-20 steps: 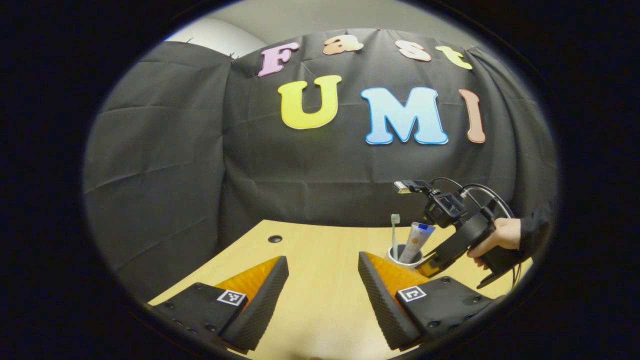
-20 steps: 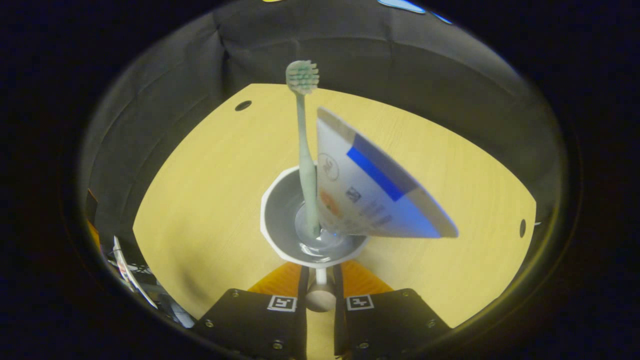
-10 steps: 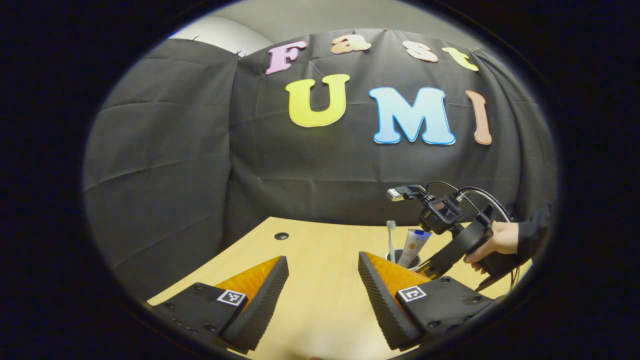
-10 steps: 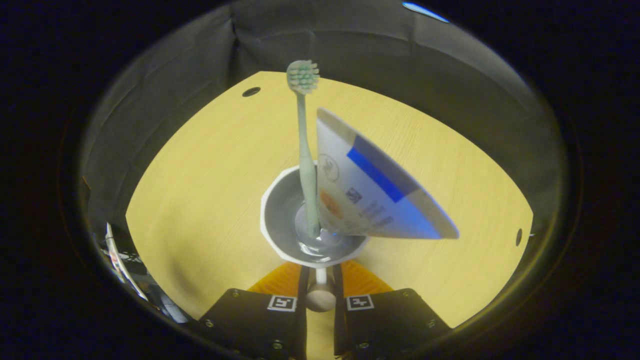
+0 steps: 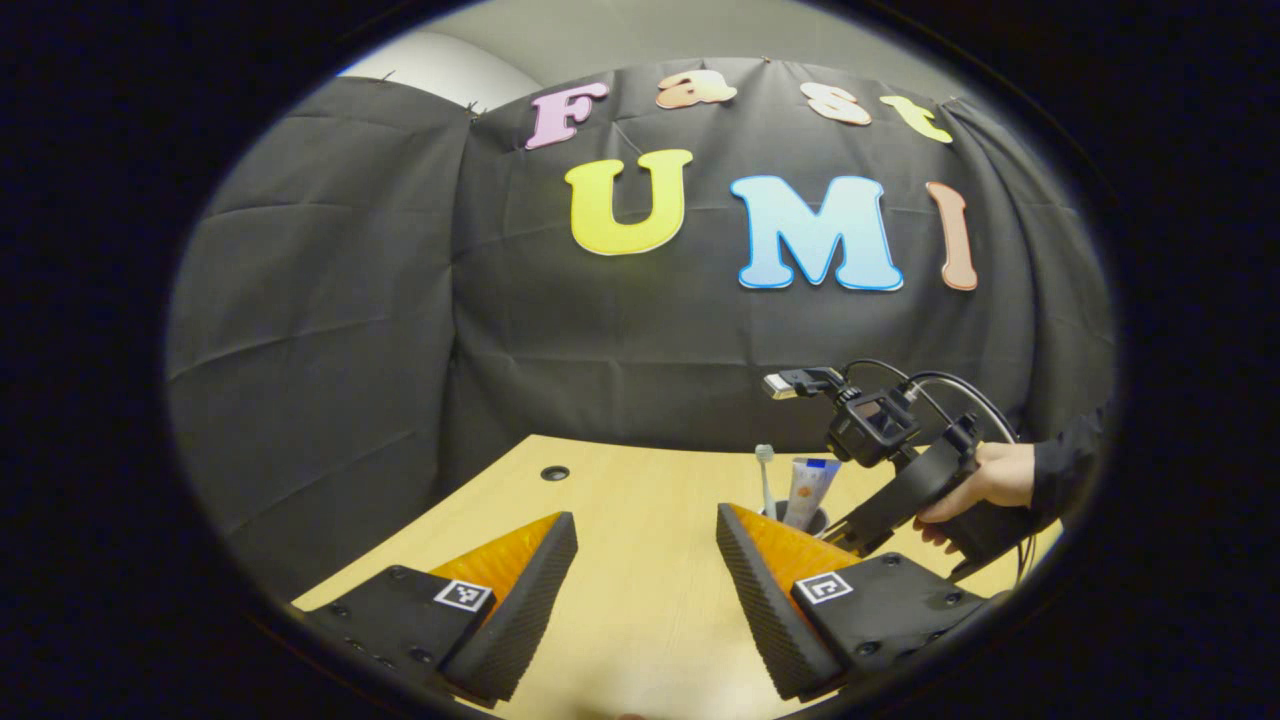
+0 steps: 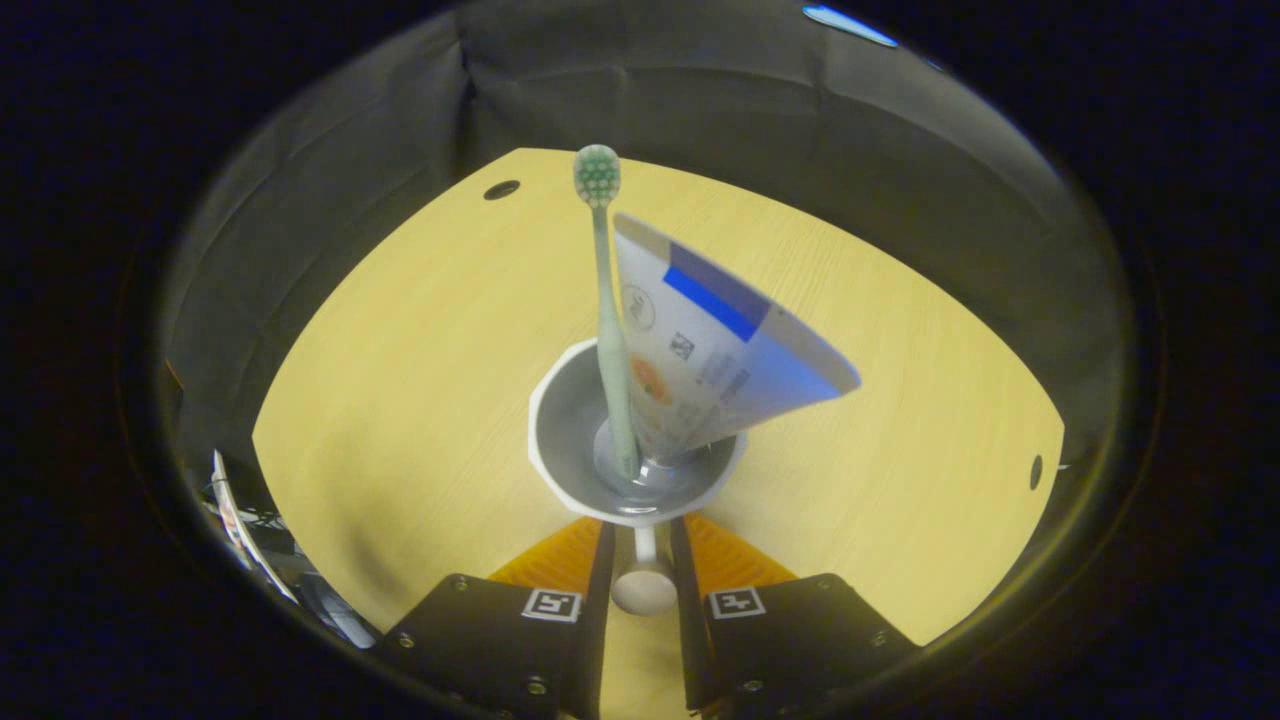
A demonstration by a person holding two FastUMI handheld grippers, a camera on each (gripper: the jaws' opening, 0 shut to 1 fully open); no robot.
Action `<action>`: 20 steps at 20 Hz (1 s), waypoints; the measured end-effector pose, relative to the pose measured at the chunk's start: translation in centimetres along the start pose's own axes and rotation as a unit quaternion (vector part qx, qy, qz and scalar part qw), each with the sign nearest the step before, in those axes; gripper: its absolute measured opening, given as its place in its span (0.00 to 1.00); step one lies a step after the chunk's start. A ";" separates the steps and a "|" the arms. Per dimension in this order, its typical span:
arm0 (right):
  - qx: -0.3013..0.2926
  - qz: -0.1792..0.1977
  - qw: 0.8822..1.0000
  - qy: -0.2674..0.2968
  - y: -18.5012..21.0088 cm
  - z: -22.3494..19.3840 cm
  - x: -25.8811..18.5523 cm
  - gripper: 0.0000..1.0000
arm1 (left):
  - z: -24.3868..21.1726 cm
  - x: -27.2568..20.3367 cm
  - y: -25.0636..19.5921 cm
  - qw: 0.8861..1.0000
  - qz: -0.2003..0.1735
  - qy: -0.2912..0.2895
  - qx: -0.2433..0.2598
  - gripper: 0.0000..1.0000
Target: Put the toothbrush and toothpaste on the desktop into the cup, then pick up the cup and place it on the coaster on the desktop.
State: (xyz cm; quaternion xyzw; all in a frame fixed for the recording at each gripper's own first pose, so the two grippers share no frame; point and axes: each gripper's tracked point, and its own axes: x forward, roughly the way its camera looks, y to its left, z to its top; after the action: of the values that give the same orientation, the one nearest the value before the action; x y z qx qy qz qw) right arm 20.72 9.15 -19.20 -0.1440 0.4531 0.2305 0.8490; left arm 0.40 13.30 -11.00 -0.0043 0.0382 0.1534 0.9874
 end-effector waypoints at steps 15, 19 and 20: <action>0.055 -0.088 0.959 -0.265 -3.2 3.7 -16.4 0.30 | 7.5 -1.3 -5.7 0.997 -0.063 -0.050 0.009 0.94; 0.071 -0.134 0.916 -0.371 -3.8 3.8 -23.6 0.34 | 12.3 -2.6 -8.7 0.993 -0.084 -0.081 0.016 0.91; 0.073 -0.145 0.904 -0.395 -3.7 3.7 -25.6 0.39 | 13.3 -3.0 -9.1 0.992 -0.086 -0.087 0.015 0.94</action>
State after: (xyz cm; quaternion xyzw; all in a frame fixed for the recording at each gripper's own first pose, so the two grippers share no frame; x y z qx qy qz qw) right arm 12.88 0.94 4.35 -0.0424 0.0705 0.1092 0.9906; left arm 1.28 4.01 2.45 0.0203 -0.0463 0.0667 0.9965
